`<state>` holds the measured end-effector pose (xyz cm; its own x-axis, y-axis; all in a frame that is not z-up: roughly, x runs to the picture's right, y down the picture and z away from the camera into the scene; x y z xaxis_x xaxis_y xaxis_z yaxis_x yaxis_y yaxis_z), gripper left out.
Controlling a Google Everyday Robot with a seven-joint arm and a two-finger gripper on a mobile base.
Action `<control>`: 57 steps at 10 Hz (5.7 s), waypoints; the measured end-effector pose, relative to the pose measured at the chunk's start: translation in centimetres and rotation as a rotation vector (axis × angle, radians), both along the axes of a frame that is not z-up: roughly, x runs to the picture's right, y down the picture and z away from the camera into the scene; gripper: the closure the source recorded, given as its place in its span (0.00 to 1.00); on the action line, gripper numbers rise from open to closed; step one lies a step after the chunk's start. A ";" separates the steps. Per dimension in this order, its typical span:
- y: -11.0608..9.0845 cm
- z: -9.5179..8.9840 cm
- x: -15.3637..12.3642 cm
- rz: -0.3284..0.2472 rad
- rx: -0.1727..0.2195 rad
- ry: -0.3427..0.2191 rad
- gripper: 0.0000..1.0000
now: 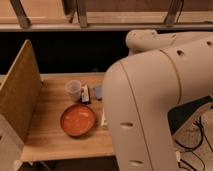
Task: Stand the bottle upright
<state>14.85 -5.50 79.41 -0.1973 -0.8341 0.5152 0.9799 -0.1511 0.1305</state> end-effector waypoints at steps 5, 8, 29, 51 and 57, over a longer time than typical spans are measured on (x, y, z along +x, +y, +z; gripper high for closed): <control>3.7 -0.5 -5.6 -0.063 0.023 -0.099 0.20; 7.4 -0.3 -8.5 -0.105 0.020 -0.129 0.20; 16.5 13.1 -13.6 -0.024 -0.178 -0.026 0.23; 5.7 4.5 -16.5 -0.239 0.433 -0.350 1.00; 6.4 4.7 -17.3 -0.229 0.415 -0.377 1.00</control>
